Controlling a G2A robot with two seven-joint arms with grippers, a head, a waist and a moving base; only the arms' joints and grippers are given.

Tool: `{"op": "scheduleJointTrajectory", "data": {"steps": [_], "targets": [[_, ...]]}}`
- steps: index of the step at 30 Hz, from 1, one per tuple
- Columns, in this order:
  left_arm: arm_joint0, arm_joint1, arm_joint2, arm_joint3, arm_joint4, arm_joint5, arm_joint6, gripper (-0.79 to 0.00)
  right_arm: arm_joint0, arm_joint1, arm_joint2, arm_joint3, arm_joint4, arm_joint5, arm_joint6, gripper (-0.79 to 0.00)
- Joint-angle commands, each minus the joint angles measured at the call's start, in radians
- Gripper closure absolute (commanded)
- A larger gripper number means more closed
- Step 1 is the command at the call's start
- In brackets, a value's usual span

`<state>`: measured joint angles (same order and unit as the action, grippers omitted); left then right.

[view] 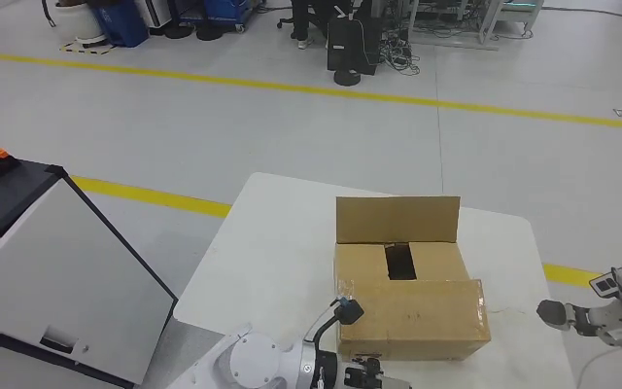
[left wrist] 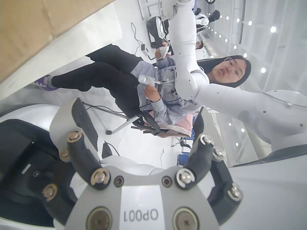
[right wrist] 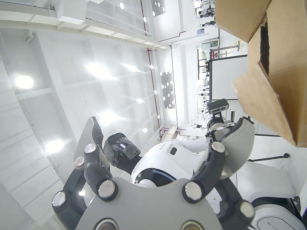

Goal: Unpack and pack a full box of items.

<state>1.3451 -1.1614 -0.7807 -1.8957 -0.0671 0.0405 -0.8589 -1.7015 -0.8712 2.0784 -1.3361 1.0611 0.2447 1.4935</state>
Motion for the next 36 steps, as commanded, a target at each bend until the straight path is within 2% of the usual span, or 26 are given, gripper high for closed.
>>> {"op": "scheduleJointTrajectory", "data": {"steps": [1,8,23,31,33,36], "targets": [[-0.021,-0.006,0.016,0.025,-0.003,-0.005,0.007,-0.785,0.0,0.0,0.0,0.0,0.0,0.0,0.0,-0.785],[-0.064,-0.019,0.034,0.09,0.017,-0.033,0.059,-0.785,0.0,0.0,0.0,0.0,0.0,0.0,0.0,-0.785],[-0.121,-0.036,0.03,0.158,0.026,-0.095,0.139,-0.785,0.0,0.0,0.0,0.0,0.0,0.0,0.0,-0.785],[-0.161,-0.05,0.042,0.192,0.031,-0.095,0.156,-0.785,0.0,0.0,0.0,0.0,0.0,0.0,0.0,-0.785],[-0.163,-0.049,0.043,0.182,0.055,-0.076,0.156,-0.785,0.0,0.0,0.0,0.0,0.0,0.0,0.0,-0.785],[-0.138,-0.04,0.021,0.114,0.092,-0.046,0.163,-0.785,0.0,0.0,0.0,0.0,0.0,0.0,0.0,-0.785]]}}
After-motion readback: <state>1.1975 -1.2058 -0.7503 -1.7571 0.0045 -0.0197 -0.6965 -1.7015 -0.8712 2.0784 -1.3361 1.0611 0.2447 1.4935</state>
